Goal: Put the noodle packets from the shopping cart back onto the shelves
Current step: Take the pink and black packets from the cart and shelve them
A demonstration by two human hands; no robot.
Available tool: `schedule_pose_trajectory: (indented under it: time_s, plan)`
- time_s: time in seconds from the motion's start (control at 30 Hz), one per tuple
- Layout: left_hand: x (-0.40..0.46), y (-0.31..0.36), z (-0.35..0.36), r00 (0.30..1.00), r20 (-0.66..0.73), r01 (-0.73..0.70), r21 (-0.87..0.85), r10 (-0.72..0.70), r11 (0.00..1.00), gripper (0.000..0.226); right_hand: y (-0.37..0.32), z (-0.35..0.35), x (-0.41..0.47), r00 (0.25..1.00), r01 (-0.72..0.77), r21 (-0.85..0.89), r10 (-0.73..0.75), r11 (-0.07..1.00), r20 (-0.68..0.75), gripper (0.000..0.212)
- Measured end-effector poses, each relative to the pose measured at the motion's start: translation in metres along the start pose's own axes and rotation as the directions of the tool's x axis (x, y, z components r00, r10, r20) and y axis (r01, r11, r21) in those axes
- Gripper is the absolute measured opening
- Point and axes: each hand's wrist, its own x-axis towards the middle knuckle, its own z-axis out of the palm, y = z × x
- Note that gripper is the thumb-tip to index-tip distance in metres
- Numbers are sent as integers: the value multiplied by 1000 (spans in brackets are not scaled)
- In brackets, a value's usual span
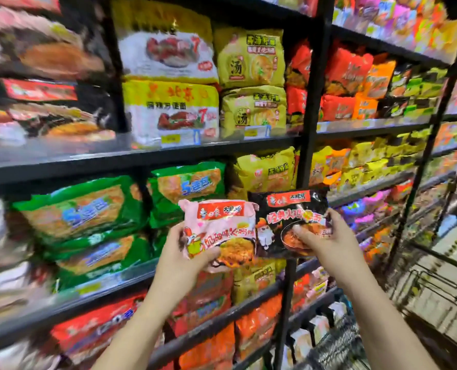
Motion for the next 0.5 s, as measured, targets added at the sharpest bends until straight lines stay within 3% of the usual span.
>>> schedule_pose_trajectory:
  time_s: [0.13, 0.23, 0.4, 0.5]
  plan:
    - [-38, -1, -89, 998, -62, 11, 24, -9, 1000, 73, -22, 62, -36, 996, 38, 29, -40, 999, 83, 99]
    - [-70, 3, -154, 989, -146, 22, 48, -14, 999, 80, -55, 112, -71, 986, 82, 43, -87, 996, 141, 84]
    - [-126, 7, -260, 952, -306, 55, 115, -17, 992, 75, -101, 199, -122, 952, 115, 84, -134, 990, 276, 93]
    - [-158, 12, -317, 919, -393, 91, 133, -31, 987, 68, -131, 249, -154, 917, 143, 110, -173, 984, 360, 64]
